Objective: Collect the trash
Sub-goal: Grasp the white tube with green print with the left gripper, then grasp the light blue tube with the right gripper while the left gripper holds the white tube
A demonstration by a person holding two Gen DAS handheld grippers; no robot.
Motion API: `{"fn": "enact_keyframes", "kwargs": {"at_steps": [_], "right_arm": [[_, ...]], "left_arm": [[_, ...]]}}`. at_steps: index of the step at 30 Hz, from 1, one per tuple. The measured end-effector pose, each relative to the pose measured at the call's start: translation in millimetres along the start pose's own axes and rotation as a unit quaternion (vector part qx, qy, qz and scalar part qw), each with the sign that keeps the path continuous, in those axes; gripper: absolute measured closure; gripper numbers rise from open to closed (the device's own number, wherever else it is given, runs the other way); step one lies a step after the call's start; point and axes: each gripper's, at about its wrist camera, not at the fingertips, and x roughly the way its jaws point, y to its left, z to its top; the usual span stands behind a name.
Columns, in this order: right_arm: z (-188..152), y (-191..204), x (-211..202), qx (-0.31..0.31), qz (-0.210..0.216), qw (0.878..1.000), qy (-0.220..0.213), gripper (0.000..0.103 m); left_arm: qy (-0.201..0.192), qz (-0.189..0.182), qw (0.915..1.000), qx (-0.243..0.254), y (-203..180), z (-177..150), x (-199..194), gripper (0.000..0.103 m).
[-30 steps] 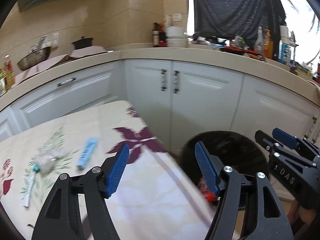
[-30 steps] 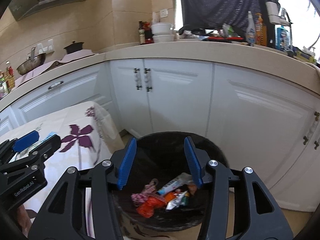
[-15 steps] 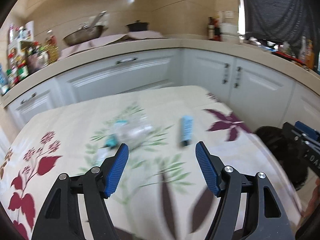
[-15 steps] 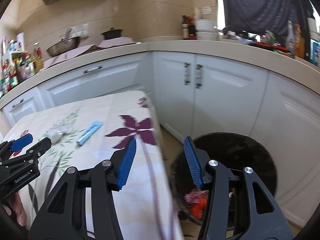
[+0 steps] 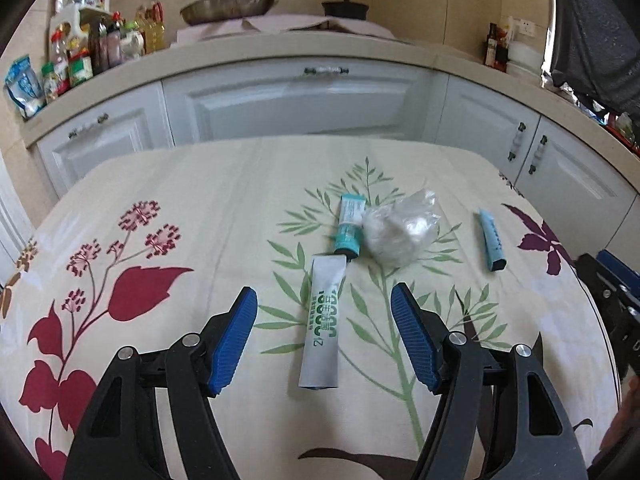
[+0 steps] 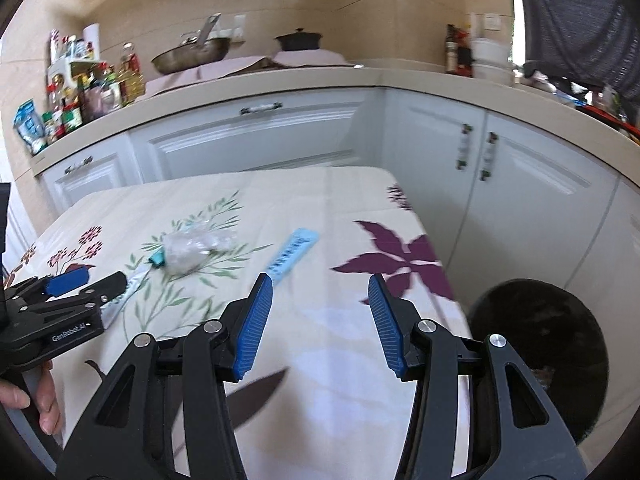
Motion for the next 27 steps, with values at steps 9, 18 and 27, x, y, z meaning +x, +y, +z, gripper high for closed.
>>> {"fn": "enact_keyframes", "kwargs": {"at_steps": [9,18,27], "right_arm": [[5.5,17.3,27.7,-0.006,0.022,0.999,0.034,0.048],[10.9,21.7,49.6,0.003,0.030,0.998,0.060,0.047],[17.2,21.1,69.8,0.015,0.023,0.996,0.086,0.047]], "left_arm": [[0.053,-0.027,0.9982,0.005,4.8,-2.8,20.4,0.068],[0.059,-0.041,0.9974,0.007,9.7,-4.0,22.4,0.086],[0.004,-0.011,0.9999,-0.005,29.7,6.2,2.0,0.088]]}}
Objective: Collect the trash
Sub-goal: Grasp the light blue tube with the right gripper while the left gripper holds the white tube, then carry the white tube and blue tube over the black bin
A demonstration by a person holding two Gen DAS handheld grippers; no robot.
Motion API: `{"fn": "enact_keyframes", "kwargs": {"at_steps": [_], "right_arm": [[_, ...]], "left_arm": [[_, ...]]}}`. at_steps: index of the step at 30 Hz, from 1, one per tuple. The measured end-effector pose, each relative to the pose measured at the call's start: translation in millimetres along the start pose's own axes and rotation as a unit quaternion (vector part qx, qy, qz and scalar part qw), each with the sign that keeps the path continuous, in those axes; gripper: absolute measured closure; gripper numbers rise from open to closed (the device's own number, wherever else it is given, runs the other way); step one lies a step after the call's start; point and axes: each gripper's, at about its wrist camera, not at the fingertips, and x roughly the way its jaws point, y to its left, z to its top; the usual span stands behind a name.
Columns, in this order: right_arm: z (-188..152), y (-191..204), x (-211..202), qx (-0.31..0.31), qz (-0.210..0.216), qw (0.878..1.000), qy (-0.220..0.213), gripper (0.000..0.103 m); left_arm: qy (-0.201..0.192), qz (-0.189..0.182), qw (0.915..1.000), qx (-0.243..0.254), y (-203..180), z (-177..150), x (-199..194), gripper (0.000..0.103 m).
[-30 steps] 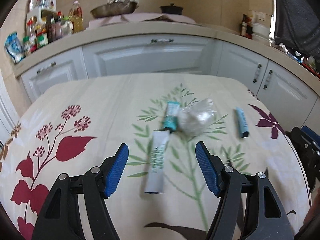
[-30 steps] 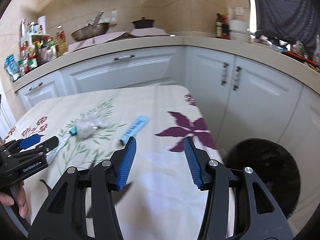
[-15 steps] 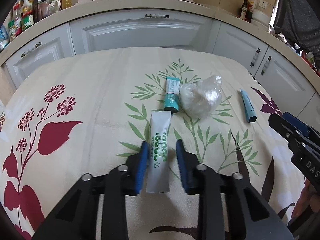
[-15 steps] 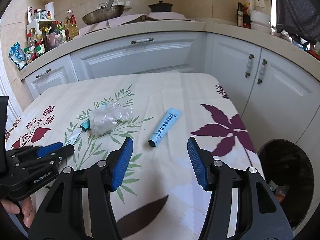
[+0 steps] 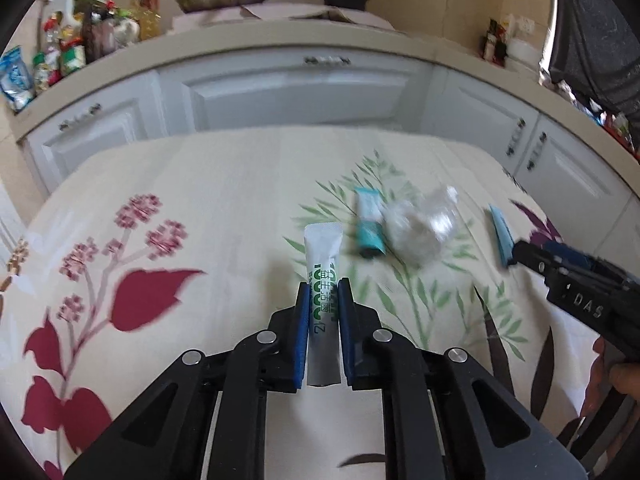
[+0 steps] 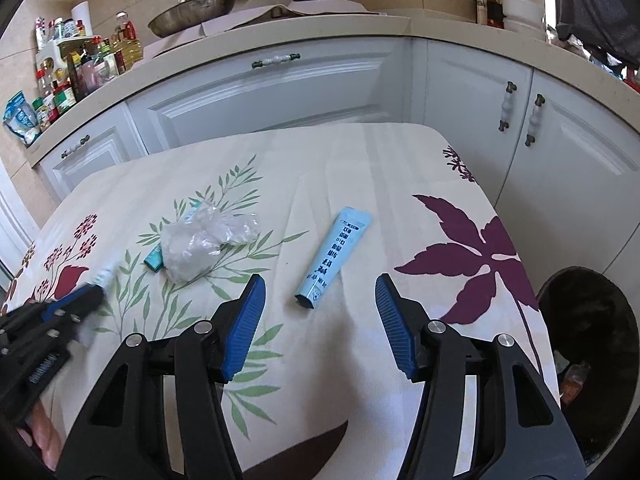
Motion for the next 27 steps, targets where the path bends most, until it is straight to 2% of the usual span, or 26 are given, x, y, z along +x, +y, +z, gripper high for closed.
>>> {"fn": "enact_keyframes", "kwargs": {"at_steps": [7,12,15,16,18,19,27], "right_arm": [[7.8,4.0,18.8,-0.004,-0.015,1.000,0.025,0.050],[11.8,1.1,31.6,0.002,-0.021,0.999,0.046,0.062],[12.2,1.0,35.0,-0.003,-0.026,0.998,0.054,0.065],[12.3,1.7,35.6,-0.008,-0.031,0.998,0.055,0.067],[12.1,1.9,35.6,-0.017,-0.039,0.998,0.055,0.084],[11.7,2.0,35.1,-0.020,-0.041,0.997,0.055,0.086],[5.3,1.8,15.5,-0.024,-0.031,0.999,0.028,0.089]], "left_arm": [[-0.035,0.027,0.9987,-0.025,24.7,14.4,-12.6,0.088],[-0.041,0.031,0.9982,-0.030,31.6,16.4,-14.1,0.088],[-0.040,0.029,0.9983,-0.030,33.1,16.7,-12.4,0.088],[-0.040,0.028,0.9983,-0.031,33.6,16.8,-12.2,0.088],[-0.041,0.028,0.9983,-0.032,33.2,16.9,-12.5,0.088],[-0.042,0.027,0.9982,-0.033,33.0,17.0,-12.7,0.088],[-0.047,0.028,0.9980,-0.032,31.2,14.6,-17.3,0.088]]}}
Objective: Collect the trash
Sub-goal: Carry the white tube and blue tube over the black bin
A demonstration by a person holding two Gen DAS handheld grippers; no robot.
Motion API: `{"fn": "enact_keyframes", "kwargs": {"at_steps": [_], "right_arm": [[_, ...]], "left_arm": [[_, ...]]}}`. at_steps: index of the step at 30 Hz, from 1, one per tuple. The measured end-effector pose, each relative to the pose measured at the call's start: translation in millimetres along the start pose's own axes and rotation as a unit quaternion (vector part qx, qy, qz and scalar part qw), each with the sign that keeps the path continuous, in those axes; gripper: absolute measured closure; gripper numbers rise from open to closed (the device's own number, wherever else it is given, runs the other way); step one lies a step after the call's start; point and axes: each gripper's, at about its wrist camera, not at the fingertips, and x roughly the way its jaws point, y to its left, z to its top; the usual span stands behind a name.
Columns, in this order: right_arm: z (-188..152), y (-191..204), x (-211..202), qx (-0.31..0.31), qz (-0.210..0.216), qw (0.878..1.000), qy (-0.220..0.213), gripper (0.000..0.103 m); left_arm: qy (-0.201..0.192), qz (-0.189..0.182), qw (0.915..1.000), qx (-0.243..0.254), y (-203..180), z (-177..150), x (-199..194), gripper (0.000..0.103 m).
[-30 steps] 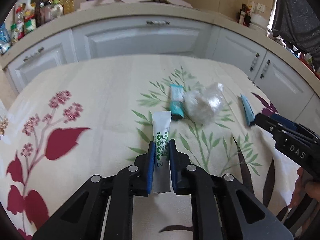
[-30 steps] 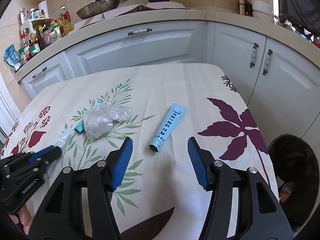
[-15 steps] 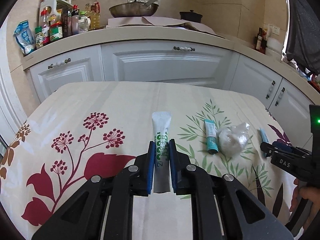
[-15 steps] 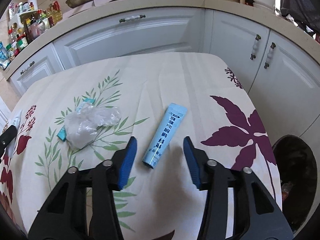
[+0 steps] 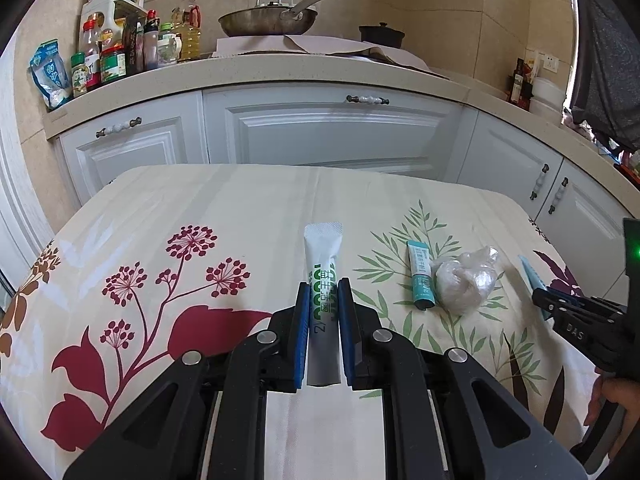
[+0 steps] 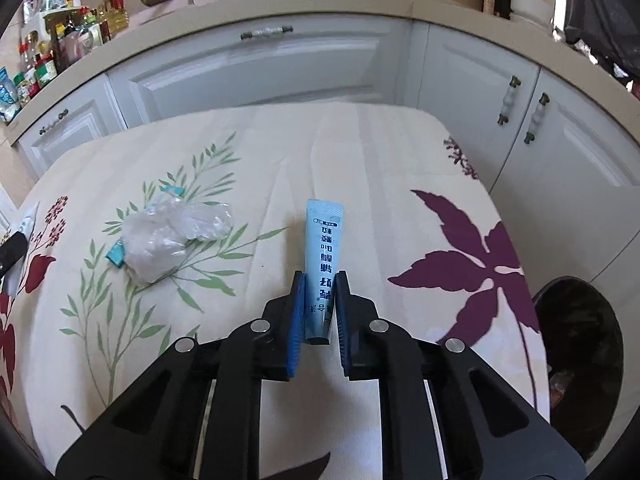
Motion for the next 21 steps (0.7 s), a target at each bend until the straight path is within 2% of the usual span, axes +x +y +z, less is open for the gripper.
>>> {"fn": "enact_keyframes", "kwargs": {"at_steps": [9,21], "right_arm": [[-6.1,2.9,-47.8,-0.003,0.015,0.998,-0.058,0.089],[-17.3,-9.5,-113.6,0.002,0.015,0.991,-0.131,0.089]], "left_arm": [[-0.021,0.002,0.9998,0.004,-4.7,-0.2,-18.2,0.088],[-0.061,-0.018,0.9979,0.015,-26.9,-1.6,-54.9,0.088]]}}
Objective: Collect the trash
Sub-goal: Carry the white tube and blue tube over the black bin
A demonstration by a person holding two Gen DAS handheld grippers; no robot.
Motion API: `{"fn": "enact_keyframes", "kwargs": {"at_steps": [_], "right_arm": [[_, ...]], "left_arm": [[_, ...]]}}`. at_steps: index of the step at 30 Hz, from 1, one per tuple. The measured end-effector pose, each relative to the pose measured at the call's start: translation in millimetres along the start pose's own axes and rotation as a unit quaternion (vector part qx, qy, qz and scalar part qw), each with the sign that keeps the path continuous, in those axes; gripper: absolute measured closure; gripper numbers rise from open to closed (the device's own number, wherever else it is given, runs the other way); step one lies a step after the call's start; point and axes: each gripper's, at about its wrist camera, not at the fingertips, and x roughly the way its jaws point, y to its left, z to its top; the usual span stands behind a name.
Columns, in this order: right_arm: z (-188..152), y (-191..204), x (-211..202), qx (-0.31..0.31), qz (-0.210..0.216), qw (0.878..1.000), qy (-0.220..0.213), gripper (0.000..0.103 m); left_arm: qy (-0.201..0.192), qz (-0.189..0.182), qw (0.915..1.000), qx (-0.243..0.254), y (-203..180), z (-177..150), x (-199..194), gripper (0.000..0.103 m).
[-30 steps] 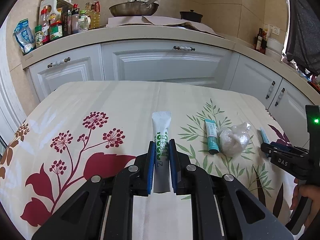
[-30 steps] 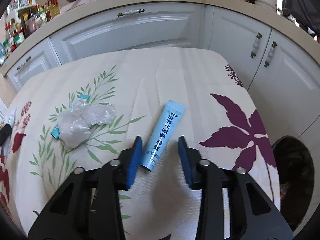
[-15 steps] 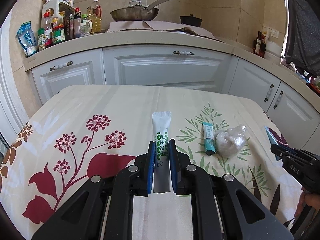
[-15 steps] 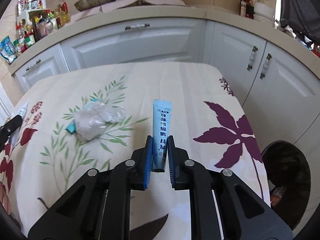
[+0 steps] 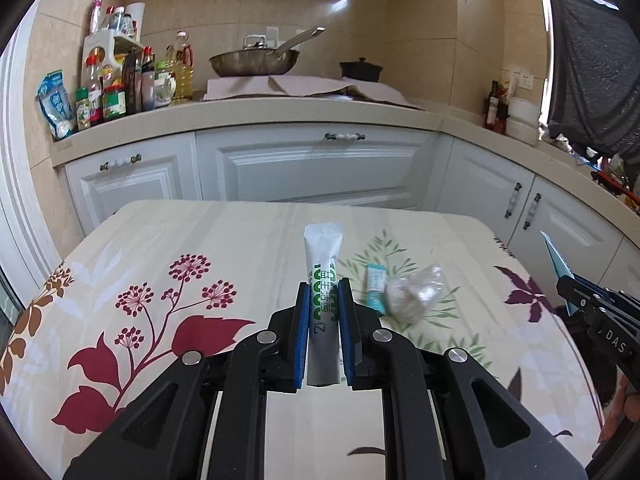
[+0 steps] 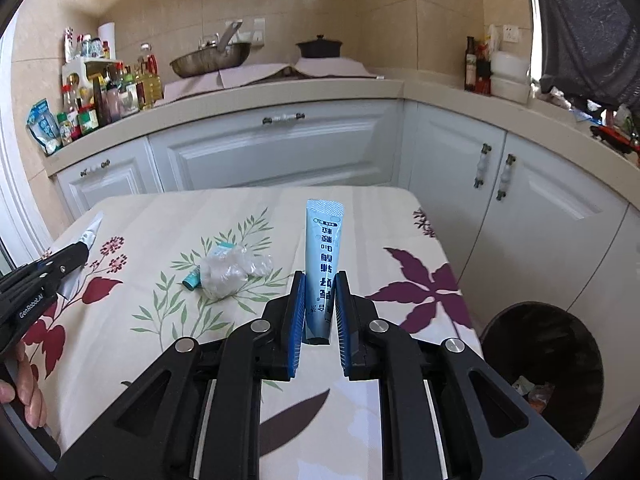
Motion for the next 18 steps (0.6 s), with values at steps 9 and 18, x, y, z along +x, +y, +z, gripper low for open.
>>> {"fn": "enact_keyframes", "kwargs": {"at_steps": [9,18], "right_arm": [[-8.1,-19.9,-28.6,0.013,-0.014,1.000,-0.020,0.089],[-20.3,-55.7,-53.7,0.038,-0.041,0.998,-0.034,0.089]], "left_arm": [[-0.021,-0.027,0.9992,0.021,-32.3,-2.0,-24.8,0.088],[-0.029,-0.076,0.9954,0.050,-83.0,-5.1,-37.3,0.088]]}}
